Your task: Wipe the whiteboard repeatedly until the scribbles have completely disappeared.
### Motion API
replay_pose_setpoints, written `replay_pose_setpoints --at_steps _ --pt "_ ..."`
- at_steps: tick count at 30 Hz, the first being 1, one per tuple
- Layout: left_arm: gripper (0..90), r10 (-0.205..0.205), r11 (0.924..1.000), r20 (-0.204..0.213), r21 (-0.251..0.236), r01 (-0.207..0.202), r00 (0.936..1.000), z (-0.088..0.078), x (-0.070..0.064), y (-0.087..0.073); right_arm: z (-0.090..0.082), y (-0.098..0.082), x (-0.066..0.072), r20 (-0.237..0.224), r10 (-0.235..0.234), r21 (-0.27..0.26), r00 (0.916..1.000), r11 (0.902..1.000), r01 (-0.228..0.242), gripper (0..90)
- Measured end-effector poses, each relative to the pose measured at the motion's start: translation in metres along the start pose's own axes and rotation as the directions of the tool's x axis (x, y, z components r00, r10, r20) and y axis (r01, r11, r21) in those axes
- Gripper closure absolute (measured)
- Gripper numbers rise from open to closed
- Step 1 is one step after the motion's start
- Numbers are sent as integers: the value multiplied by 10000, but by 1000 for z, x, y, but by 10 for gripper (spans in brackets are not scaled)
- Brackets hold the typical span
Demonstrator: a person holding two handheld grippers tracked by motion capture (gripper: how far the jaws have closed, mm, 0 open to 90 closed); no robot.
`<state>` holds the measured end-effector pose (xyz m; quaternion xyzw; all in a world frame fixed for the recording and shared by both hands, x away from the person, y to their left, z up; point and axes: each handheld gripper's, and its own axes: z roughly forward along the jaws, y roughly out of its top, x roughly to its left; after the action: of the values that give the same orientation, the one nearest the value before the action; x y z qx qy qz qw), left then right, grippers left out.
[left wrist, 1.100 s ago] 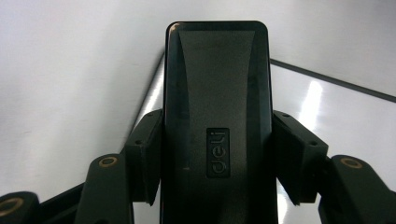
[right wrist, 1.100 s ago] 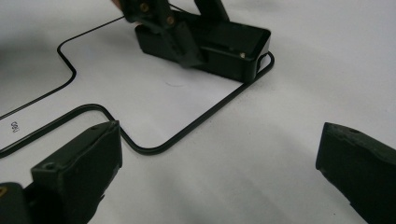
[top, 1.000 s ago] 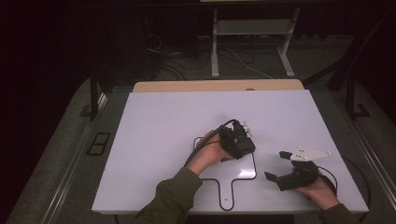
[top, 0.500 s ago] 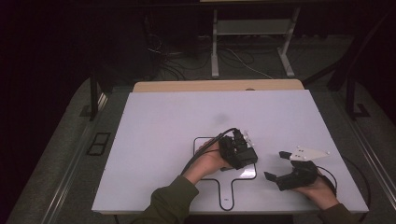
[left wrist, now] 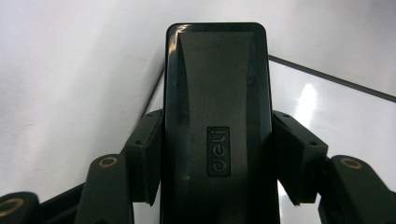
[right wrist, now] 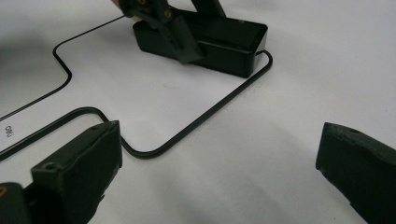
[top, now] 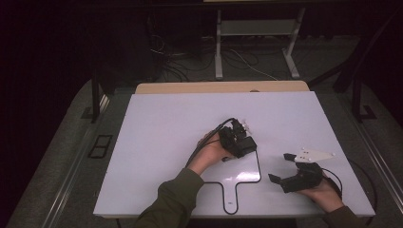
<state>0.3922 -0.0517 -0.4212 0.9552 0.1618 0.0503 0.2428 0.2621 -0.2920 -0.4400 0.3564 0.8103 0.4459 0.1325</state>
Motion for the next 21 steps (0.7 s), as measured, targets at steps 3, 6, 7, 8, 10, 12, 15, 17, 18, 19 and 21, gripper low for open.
replay_pose_setpoints --at_steps 3,6,7,8,10,12,15,17,18,19,21 --pt "396 -221 9997 129 -117 223 9997 0 3 -1 1 0 0 -31 -26 7 10000 10000 26 0" --pt "396 -274 9994 303 -181 279 9992 -3 2 -3 0 0 0 -36 -23 -8 10000 10000 23 0" --pt "396 -210 9996 333 -164 216 9992 -5 1 -3 0 0 0 -43 -12 -14 10000 10000 12 0" --pt "396 -166 9996 351 -204 173 9992 -6 0 -3 0 0 0 -35 -5 -16 10000 10000 5 0" --pt "396 -103 9993 456 -348 119 9989 -9 -3 -3 0 0 0 -28 -19 3 10000 10000 19 0" --pt "396 59 9991 451 -433 -39 9990 -12 -5 -2 -1 -1 0 -26 -68 7 10000 10000 68 0" --pt "396 291 9989 421 -382 -275 9987 -16 -8 -1 -2 -1 1 -26 -47 -27 10000 10000 47 0" --pt "396 194 9982 502 -571 -165 9985 -19 -10 -2 -2 -1 1 6 -69 -31 10000 10000 69 0" --pt "396 191 9980 501 -606 -160 9986 -22 -10 -3 -3 -1 1 -3 -66 -29 10000 10000 66 0" --pt "396 165 9978 488 -653 -133 9987 -24 -10 -4 -3 -1 1 0 -75 -25 10000 10000 75 0" --pt "395 117 9969 444 -778 -82 9989 -28 -10 -6 -3 -1 1 -5 -55 -34 10000 10000 55 0"
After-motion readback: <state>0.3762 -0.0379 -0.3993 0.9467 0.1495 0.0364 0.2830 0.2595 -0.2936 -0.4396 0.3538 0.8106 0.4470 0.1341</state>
